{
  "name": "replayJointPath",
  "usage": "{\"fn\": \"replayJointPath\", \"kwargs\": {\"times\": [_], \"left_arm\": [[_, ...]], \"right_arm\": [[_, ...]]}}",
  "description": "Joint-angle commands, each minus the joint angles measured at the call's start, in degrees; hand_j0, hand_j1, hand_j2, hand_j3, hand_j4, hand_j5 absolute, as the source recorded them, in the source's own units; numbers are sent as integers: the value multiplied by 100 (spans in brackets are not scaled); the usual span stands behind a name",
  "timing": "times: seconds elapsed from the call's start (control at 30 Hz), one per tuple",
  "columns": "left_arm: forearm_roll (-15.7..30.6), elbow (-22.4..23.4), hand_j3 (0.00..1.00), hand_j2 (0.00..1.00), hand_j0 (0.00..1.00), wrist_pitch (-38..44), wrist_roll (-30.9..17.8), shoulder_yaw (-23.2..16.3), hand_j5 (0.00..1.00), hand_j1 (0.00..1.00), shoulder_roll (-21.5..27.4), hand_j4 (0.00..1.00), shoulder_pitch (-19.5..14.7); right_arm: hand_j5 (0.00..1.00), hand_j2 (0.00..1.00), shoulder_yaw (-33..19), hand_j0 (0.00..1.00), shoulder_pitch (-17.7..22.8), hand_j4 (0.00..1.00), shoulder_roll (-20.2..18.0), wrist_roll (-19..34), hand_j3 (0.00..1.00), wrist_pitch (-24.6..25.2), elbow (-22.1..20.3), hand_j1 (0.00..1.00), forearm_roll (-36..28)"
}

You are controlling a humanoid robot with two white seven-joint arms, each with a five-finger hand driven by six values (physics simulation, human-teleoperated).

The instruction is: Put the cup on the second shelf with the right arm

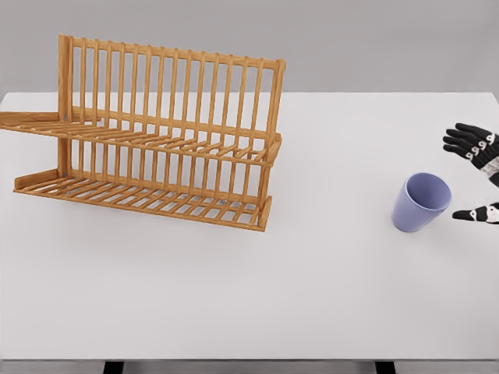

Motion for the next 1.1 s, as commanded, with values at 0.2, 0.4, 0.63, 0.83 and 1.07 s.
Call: {"fn": "replayJointPath", "kwargs": {"times": [0.2, 0.4, 0.63, 0.83, 1.07], "left_arm": [[-2, 2, 100, 100, 100, 3, -2, -1, 100, 100, 0, 100, 0], [-2, 2, 100, 100, 100, 3, -2, -1, 100, 100, 0, 100, 0], [-2, 2, 100, 100, 100, 3, -2, -1, 100, 100, 0, 100, 0], [-2, 2, 100, 100, 100, 3, -2, -1, 100, 100, 0, 100, 0], [-2, 2, 100, 100, 100, 3, -2, -1, 100, 100, 0, 100, 0]], "right_arm": [[100, 100, -12, 100, 18, 100, -14, -1, 100, 7, 33, 100, -42], [100, 100, -363, 100, 9, 100, 13, -1, 100, 194, -2, 100, -7], [100, 100, -355, 100, -61, 100, 13, -1, 100, 765, -2, 100, 195], [100, 100, -363, 100, -61, 100, -22, -1, 100, 1064, -29, 100, 345], [100, 100, -363, 100, -61, 100, 13, -1, 100, 1284, -20, 100, 441]]}}
